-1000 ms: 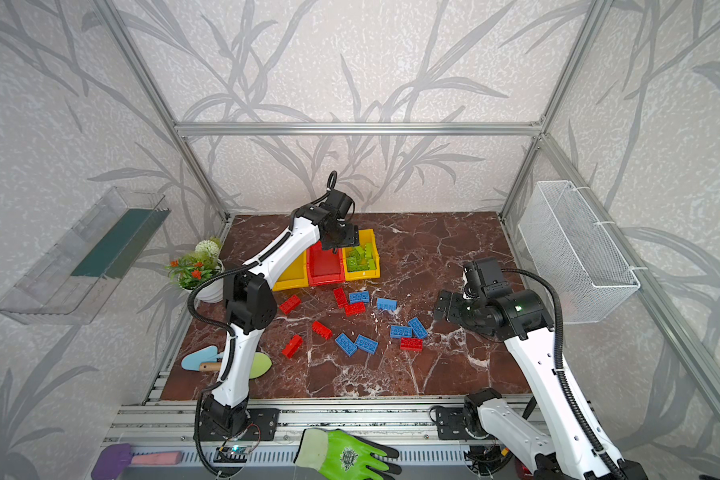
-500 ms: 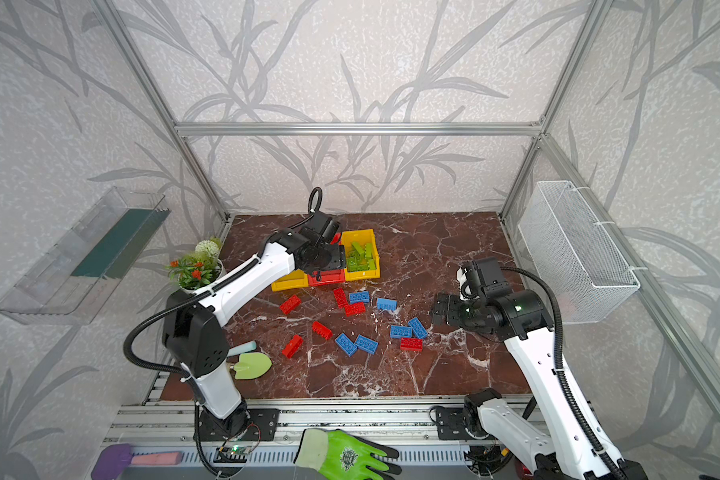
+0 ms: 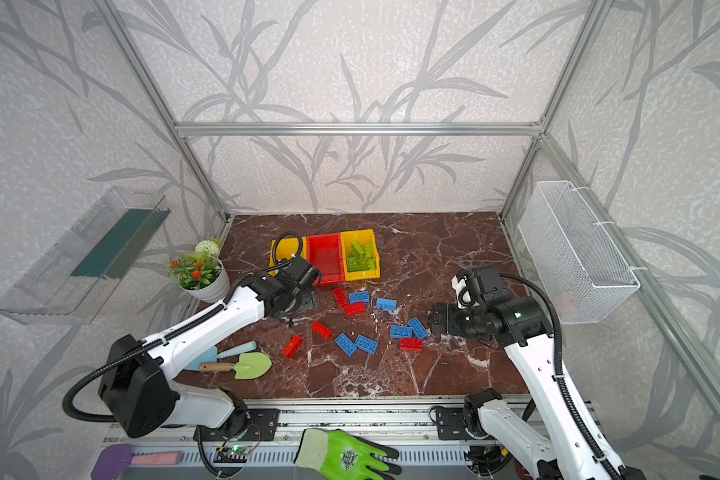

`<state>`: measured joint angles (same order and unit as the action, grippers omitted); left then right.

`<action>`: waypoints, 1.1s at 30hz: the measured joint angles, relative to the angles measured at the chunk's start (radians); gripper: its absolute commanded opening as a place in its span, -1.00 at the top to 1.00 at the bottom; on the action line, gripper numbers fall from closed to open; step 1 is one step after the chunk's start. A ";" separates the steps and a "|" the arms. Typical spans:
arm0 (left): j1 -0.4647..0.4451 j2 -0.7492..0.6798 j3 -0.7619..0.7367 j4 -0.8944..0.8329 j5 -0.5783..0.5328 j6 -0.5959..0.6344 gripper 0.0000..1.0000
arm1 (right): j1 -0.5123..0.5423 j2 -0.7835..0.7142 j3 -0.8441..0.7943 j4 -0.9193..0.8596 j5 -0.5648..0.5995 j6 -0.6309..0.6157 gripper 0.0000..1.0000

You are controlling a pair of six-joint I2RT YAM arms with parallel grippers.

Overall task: Sort the legos into containers by color
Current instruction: 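Move the left gripper back toward the red bricks near the bins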

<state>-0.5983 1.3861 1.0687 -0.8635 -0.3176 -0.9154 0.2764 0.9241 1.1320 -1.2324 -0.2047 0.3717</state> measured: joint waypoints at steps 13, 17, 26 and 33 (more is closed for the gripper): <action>0.099 -0.013 -0.080 0.023 -0.035 -0.002 -0.76 | 0.002 -0.010 -0.002 0.001 -0.014 0.002 -0.98; 0.103 0.047 -0.072 0.047 -0.016 -0.018 -0.80 | 0.002 -0.003 -0.002 0.001 -0.014 0.003 -0.98; 0.135 0.138 -0.069 0.105 0.034 -0.048 -0.80 | 0.002 0.044 0.000 0.010 -0.013 0.005 -0.98; 0.175 0.193 -0.050 0.152 0.073 -0.051 -0.81 | 0.002 0.097 0.027 0.032 -0.013 0.005 -0.98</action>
<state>-0.4232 1.5791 1.0187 -0.7113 -0.2447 -0.9661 0.2779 1.0206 1.1595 -1.2003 -0.2180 0.3767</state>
